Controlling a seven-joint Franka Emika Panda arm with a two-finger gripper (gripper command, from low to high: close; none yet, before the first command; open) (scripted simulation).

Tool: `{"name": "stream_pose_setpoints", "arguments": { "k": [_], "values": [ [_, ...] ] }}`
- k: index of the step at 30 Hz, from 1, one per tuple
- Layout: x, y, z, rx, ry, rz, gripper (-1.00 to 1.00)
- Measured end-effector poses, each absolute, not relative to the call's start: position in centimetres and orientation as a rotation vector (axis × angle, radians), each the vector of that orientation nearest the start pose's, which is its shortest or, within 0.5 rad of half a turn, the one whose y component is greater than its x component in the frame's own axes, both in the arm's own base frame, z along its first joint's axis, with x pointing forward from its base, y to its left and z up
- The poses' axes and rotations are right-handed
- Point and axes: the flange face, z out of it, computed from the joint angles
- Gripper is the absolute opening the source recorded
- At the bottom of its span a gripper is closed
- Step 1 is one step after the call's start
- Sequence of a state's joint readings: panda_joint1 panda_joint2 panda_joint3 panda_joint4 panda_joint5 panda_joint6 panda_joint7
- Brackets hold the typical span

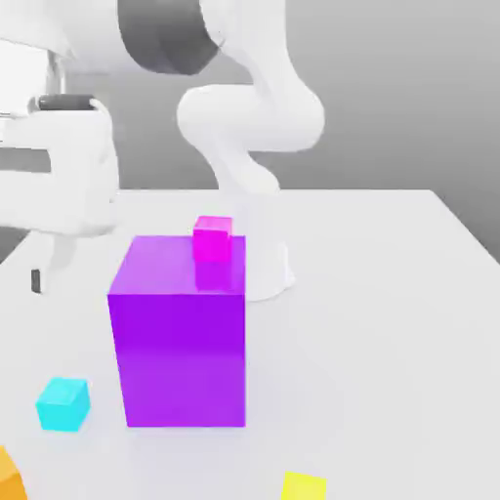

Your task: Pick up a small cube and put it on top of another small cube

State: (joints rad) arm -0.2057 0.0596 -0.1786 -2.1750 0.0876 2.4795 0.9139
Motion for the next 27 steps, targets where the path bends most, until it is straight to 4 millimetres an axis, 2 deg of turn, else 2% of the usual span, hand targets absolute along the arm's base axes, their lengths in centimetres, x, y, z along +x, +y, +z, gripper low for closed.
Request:
{"name": "stream_pose_setpoints", "arguments": {
  "k": [5,10,14,15,20,21,22,27],
  "values": [
    [52.1,-25.2,30.3,-2.285,2.054,-0.184,0.0],
    [50.0,-29.2,21.3,-2.207,2.221,-0.029,0.0],
    [49.5,-29.9,14.9,-2.193,2.249,-0.002,0.0],
    [49.4,-29.9,13.8,-2.192,2.25,-0.001,-1.0],
    [49.4,-29.9,13.9,-2.191,2.25,-0.002,-1.0],
    [49.4,-29.9,13.3,-2.191,2.25,-0.001,-1.0],
    [49.4,-29.9,13.9,-2.191,2.25,-0.001,-1.0],
    [49.4,-29.3,20.5,-2.189,2.243,0.003,-1.0]
  ]
}}
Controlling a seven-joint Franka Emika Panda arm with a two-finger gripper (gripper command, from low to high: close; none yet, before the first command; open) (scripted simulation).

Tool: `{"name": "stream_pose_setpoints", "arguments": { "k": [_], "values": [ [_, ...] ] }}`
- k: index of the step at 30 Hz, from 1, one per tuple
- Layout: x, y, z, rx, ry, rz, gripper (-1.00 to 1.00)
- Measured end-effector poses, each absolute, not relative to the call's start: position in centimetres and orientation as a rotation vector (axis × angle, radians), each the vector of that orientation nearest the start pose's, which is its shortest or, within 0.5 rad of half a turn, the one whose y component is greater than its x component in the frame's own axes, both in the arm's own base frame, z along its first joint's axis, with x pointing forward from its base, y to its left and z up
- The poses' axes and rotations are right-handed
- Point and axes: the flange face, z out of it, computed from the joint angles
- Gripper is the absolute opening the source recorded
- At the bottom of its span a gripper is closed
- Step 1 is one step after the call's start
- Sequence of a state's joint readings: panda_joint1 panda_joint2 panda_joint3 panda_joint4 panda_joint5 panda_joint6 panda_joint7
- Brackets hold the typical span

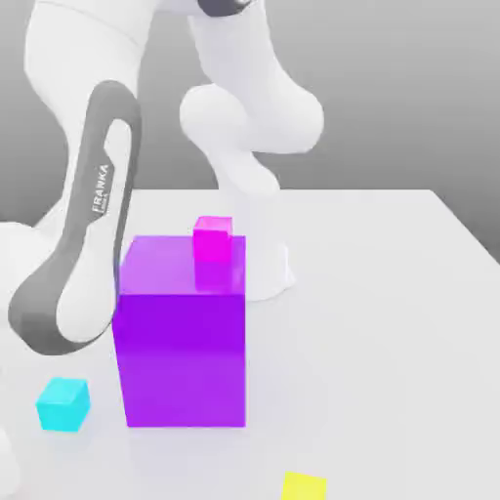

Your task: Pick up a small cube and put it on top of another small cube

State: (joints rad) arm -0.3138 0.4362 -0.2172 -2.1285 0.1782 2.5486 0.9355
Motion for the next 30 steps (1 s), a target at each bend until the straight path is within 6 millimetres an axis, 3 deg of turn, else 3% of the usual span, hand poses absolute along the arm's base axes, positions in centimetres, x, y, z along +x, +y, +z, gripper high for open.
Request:
{"name": "stream_pose_setpoints", "arguments": {
  "k": [10,16,23,30],
  "values": [
    [47.3,-21.8,32.1,-2.204,2.149,0.037,-1.0],
    [44.1,-17.3,37.6,-2.228,2.105,0.049,-1.0],
    [39.3,-12.4,42.4,-2.272,2.068,0.049,-1.0],
    [33.7,-8.0,45.4,-2.322,2.052,0.033,-1.0]
  ]
}}
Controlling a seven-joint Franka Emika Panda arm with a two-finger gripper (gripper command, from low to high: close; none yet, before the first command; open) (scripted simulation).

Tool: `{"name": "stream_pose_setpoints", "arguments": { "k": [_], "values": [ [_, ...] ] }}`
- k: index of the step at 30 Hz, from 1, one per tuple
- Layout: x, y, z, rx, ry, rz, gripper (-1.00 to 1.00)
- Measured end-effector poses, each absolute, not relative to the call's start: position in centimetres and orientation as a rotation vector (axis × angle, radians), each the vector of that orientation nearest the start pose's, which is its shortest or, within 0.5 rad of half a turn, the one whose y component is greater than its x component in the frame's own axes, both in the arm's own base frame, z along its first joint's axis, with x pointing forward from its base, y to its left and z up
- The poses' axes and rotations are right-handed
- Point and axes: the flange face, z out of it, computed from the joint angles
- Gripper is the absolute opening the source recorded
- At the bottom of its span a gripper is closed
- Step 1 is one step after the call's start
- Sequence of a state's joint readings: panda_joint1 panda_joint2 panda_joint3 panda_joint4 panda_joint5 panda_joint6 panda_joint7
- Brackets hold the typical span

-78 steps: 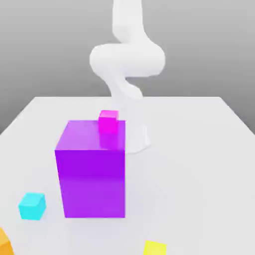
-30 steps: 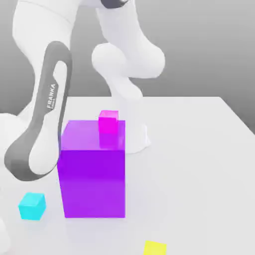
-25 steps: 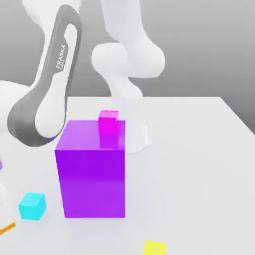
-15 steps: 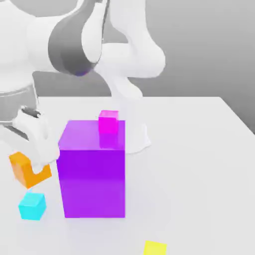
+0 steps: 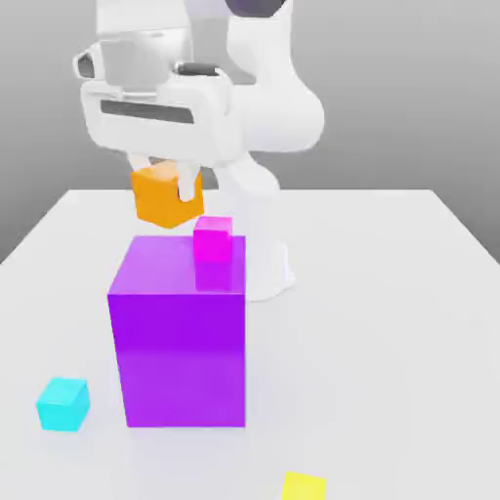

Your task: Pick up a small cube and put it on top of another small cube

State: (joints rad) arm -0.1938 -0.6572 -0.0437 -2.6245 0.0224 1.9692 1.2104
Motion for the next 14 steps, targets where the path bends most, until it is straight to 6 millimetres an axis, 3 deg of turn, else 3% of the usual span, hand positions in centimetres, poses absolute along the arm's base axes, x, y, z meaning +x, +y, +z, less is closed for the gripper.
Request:
{"name": "stream_pose_setpoints", "arguments": {
  "k": [6,10,11,14],
  "values": [
    [28.9,-5.1,46.1,-2.36,2.059,0.007,-1.0],
    [28.4,-4.9,41.2,-2.363,2.062,0.003,-1.0],
    [28.3,-4.8,40.4,-2.363,2.062,0.003,1.0],
    [28.3,-4.8,40.4,-2.363,2.062,0.003,1.0]
  ]
}}
